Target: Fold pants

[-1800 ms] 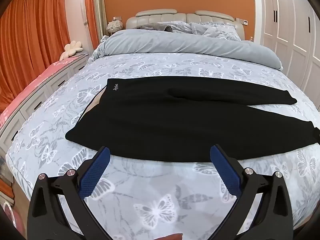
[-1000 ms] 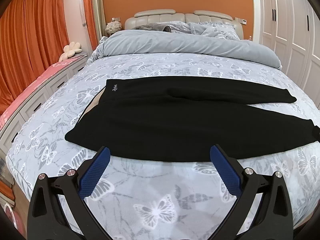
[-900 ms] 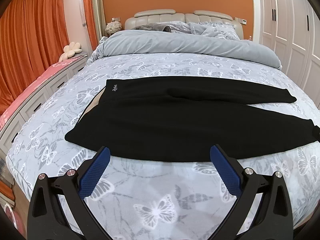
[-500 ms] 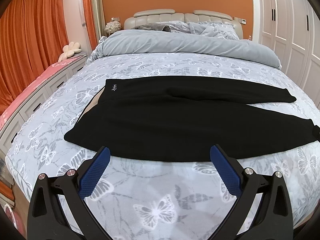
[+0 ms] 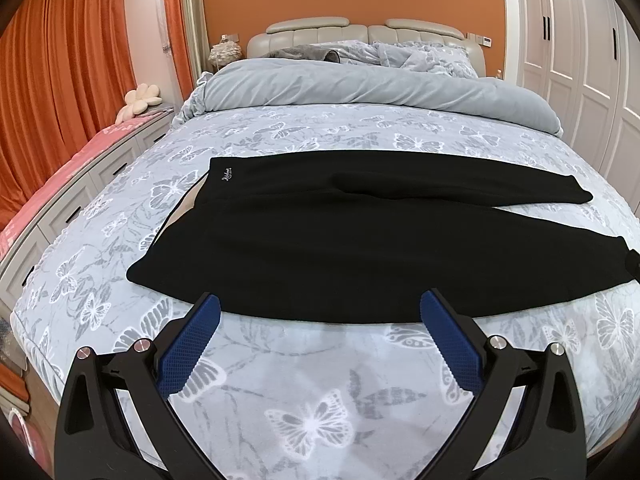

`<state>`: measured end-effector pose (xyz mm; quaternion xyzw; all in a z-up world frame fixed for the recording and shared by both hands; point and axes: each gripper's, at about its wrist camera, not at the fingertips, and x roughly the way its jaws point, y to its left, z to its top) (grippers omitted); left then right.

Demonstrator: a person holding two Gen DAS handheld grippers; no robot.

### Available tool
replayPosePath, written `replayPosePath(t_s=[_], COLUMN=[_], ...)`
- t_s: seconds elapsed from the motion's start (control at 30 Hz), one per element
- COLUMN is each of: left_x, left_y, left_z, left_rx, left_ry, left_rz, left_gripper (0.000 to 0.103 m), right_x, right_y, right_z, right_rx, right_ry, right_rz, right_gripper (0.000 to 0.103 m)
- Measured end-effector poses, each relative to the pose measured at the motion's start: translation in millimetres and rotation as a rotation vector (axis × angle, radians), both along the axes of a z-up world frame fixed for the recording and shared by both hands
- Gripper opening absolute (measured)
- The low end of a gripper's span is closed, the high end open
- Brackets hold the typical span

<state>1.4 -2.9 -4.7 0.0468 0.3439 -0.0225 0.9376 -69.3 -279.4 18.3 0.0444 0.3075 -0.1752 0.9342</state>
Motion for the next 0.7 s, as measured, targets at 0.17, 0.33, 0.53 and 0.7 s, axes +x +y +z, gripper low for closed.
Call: replayPosePath(t_s=[0.17,0.33,0.53,0.7], left_x=[0.4,0.8,0.4,0.2], left_y=[0.0,-0.1,-0.4,-0.2], left_z=[0.2,-0.3,0.1,0.1], left_rx=[0.000,-0.001,0.000,0.000], left_ry=[0.001,0.002,0.001,0.001], left_rz=[0.002,-0.001,0.001,-0.001], left_gripper=[0.098,0.098,0.098,0.098], right_x=[0.1,-0.1,-0.4,0.2], right_y=[-0.3,-0.6,-1.4,-1.9], right_z=[-0.3,-0.6,-1.4,0.0], right_rx=[0.000,0.000,-0.002,-0.002], right_ry=[0.000,0.001,0.002,0.004], right_rz=[-0.001,-0.001,-0.002,-0.003], right_gripper=[0.098,0.098,0.098,0.098])
